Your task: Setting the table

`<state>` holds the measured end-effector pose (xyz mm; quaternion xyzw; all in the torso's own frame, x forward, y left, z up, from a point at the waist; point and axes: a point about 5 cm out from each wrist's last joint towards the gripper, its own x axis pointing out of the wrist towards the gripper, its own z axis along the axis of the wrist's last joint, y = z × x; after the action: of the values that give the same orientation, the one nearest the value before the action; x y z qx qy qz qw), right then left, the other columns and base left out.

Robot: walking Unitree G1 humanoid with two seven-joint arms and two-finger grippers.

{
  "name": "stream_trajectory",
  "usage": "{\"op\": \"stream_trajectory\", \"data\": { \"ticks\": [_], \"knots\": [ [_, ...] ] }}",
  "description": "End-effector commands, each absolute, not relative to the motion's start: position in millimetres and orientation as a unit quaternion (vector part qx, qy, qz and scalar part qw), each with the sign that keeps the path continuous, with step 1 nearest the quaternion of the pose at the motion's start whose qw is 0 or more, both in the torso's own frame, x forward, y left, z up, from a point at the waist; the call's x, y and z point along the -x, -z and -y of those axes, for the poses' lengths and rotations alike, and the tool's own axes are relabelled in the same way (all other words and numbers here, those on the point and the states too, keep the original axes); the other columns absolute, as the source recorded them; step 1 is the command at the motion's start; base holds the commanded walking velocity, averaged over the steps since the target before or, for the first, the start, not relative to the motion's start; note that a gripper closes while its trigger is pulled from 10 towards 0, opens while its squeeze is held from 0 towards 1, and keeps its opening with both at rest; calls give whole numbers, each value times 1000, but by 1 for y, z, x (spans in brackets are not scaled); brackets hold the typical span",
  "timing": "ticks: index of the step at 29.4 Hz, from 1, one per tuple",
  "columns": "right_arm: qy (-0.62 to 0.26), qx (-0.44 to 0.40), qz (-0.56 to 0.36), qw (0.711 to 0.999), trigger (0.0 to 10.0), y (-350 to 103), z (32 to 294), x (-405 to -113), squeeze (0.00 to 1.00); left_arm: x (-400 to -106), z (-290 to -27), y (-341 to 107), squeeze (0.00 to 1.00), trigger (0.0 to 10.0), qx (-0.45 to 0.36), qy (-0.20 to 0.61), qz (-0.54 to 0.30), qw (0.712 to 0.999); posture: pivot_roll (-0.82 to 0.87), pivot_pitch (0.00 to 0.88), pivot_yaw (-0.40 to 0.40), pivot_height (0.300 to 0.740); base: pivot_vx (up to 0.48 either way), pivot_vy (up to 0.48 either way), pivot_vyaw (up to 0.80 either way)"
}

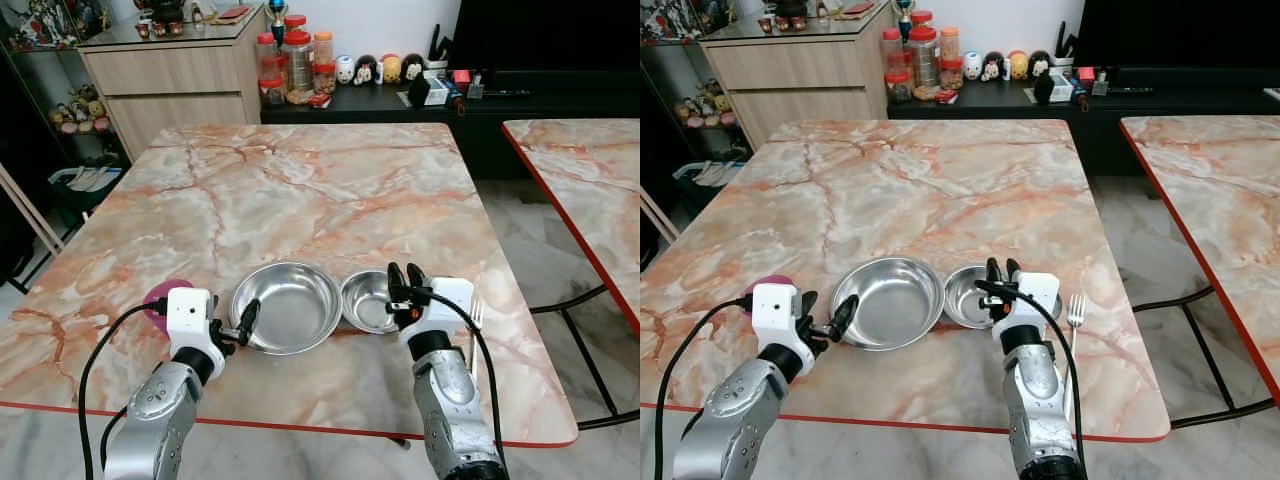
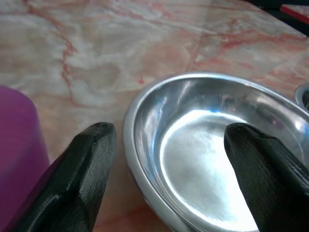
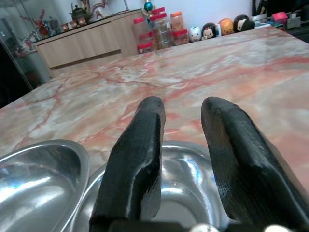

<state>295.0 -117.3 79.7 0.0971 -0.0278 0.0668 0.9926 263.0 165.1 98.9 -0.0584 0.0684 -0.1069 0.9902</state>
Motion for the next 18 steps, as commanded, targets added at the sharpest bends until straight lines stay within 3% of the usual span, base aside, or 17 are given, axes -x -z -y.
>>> {"op": "stream_trajectory", "data": {
  "ticks": [1,18],
  "knots": [
    [-73,-98,29,992,10000,-81,113,-296,0,-265,-165,-98,0,10000,50,106,-78,990,15,0,46,740,0,0,0],
    [-66,-95,26,993,10000,-80,118,-296,0,-270,-162,-93,0,10000,42,86,-95,991,8,0,43,740,0,0,0]
  ]
}}
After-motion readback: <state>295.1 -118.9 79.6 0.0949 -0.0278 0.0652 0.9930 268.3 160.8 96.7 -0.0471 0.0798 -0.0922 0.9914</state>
